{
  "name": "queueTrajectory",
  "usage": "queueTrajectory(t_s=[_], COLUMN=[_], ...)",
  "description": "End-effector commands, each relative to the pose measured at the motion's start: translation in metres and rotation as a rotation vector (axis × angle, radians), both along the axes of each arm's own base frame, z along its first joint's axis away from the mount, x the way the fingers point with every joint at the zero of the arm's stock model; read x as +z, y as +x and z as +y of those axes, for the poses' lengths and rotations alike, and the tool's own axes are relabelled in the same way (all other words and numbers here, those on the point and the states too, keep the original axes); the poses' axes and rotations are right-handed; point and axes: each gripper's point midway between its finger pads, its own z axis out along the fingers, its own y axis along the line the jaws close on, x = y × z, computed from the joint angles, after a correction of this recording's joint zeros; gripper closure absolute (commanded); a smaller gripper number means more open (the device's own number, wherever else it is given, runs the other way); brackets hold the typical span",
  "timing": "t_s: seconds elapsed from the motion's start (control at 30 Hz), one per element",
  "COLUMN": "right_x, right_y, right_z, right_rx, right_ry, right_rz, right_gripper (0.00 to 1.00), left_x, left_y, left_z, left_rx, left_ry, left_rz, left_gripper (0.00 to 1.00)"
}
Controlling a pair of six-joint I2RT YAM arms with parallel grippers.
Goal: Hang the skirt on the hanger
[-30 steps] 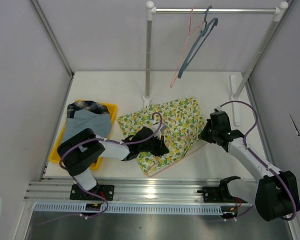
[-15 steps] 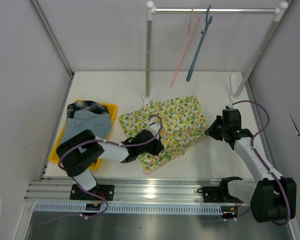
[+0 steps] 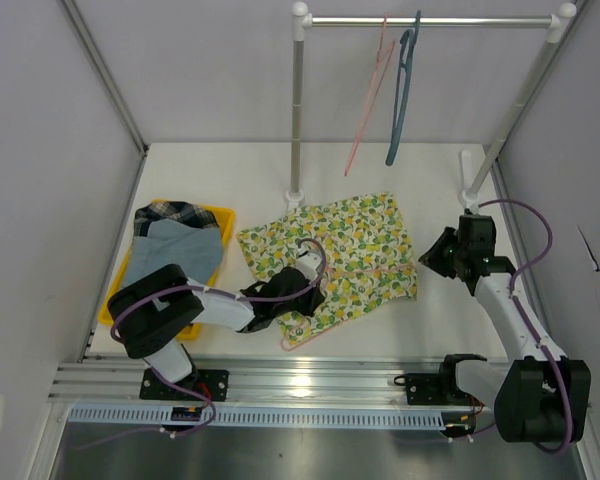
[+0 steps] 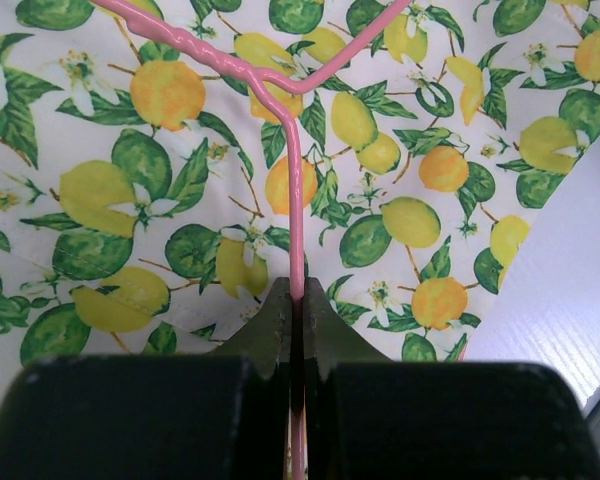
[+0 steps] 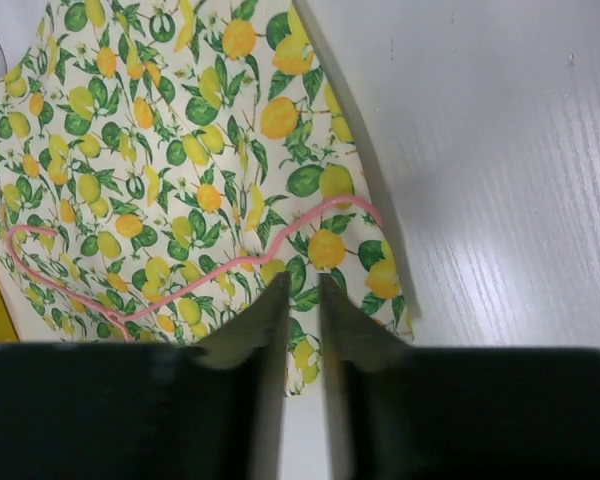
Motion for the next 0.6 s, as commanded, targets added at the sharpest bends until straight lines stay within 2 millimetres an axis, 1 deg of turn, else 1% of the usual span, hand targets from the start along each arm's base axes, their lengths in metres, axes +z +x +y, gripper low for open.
queueTrajectory(t_s=[0.0, 0.03, 0.07, 0.1, 0.13, 0.17, 0.2, 0.23, 0.27, 0.33, 0.37, 0.43, 0.47, 0.57], right_x=[0.025, 0.024, 0.024, 0.026, 0.026, 0.020, 0.018, 0.014, 0.005, -0.006, -0.019, -0.027, -0.036, -0.041], right_y=[0.011, 0.005, 0.002, -0.002, -0.008, -0.015, -0.022, -0.029, -0.037, -0.045, -0.056, -0.060, -0.065, -0.068], right_z=[0.003, 0.014, 0.018, 0.021, 0.037, 0.045, 0.052, 0.065, 0.070, 0.080, 0.087, 0.090, 0.090, 0.093], right_rx=[0.031, 0.064, 0.071, 0.067, 0.103, 0.118, 0.135, 0.155, 0.166, 0.163, 0.191, 0.186, 0.181, 0.180], right_ry=[-0.032, -0.045, -0.056, -0.071, -0.061, -0.063, -0.072, -0.097, -0.110, -0.107, -0.113, -0.111, -0.112, -0.108], right_rz=[-0.067, -0.063, -0.065, -0.079, -0.083, -0.073, -0.070, -0.068, -0.053, -0.035, -0.012, -0.006, 0.014, 0.012], right_gripper=[0.70, 0.64, 0.54, 0.50, 0.48, 0.43, 0.41, 0.39, 0.38, 0.36, 0.35, 0.35, 0.36, 0.36], left_x=[0.007, 0.008, 0.010, 0.010, 0.011, 0.010, 0.009, 0.011, 0.011, 0.012, 0.011, 0.011, 0.011, 0.011], left_y=[-0.003, -0.004, -0.003, -0.003, -0.001, 0.000, 0.000, 0.001, 0.000, 0.001, 0.001, 0.001, 0.001, 0.001], left_z=[-0.003, -0.005, -0.007, -0.008, -0.012, -0.013, -0.013, -0.015, -0.015, -0.016, -0.017, -0.017, -0.017, -0.018], left_rx=[-0.031, -0.037, -0.038, -0.041, -0.041, -0.041, -0.040, -0.039, -0.040, -0.038, -0.037, -0.038, -0.037, -0.040], left_ry=[0.005, 0.000, -0.010, -0.008, -0.008, -0.004, 0.001, -0.004, -0.007, -0.009, -0.008, -0.008, -0.007, -0.006], left_rz=[-0.053, -0.052, -0.054, -0.051, -0.051, -0.049, -0.043, -0.046, -0.042, -0.039, -0.037, -0.034, -0.032, -0.029], left_gripper=[1.00, 1.00, 1.00, 1.00, 1.00, 1.00, 1.00, 1.00, 1.00, 1.00, 1.00, 1.00, 1.00, 1.00])
